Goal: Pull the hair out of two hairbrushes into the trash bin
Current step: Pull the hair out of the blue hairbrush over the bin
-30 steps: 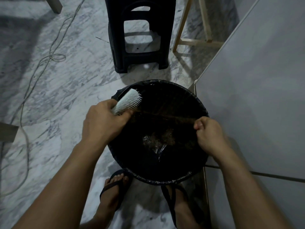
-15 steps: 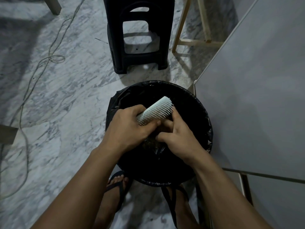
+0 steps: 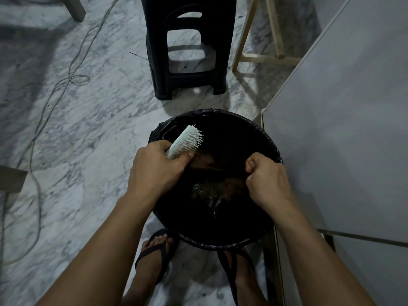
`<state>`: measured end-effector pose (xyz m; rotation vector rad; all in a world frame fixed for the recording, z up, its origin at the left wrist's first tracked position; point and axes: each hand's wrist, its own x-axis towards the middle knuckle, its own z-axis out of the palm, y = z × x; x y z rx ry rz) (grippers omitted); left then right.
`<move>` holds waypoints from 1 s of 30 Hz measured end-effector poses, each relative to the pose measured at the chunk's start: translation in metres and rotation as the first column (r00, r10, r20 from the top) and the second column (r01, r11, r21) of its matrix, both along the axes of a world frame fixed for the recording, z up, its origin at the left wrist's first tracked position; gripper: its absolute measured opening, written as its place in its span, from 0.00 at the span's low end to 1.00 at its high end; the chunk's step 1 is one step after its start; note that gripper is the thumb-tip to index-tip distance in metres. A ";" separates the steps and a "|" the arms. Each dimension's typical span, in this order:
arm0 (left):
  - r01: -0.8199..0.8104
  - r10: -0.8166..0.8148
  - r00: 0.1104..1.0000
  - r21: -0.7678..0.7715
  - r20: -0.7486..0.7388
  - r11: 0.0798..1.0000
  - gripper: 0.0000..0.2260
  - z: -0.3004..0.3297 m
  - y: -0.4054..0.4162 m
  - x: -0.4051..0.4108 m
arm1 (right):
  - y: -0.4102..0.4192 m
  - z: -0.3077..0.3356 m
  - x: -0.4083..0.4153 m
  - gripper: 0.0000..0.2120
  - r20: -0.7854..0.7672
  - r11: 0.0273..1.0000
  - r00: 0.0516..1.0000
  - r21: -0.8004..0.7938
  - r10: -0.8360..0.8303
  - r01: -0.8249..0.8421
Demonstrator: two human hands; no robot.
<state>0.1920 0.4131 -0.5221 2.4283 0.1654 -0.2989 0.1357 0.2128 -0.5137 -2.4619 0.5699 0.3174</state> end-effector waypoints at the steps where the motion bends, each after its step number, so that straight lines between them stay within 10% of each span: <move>1: -0.004 0.004 1.000 0.017 -0.016 1.000 0.15 -0.001 0.001 0.000 | -0.005 -0.001 0.001 0.10 0.001 0.998 0.998 -0.025 -0.061 0.061; 5: -0.055 0.027 0.978 -0.132 -0.208 0.990 0.19 0.001 0.000 -0.001 | -0.017 -0.005 0.003 0.12 0.048 0.973 0.973 -0.035 -0.226 0.228; 11: -0.135 -0.074 0.870 -0.381 -0.487 0.915 0.12 0.011 -0.006 0.000 | -0.002 0.004 0.001 0.32 -0.067 0.994 0.992 0.047 0.103 -0.100; 16: -0.135 -0.111 0.863 -0.437 -0.494 0.890 0.09 0.009 -0.013 -0.002 | 0.019 0.005 -0.003 0.21 0.199 0.908 0.969 0.361 0.148 -0.213; 30: -0.128 -0.064 0.918 -0.446 -0.392 0.886 0.16 0.002 -0.018 -0.001 | 0.006 0.003 0.003 0.05 0.147 0.941 0.976 0.322 -0.159 0.105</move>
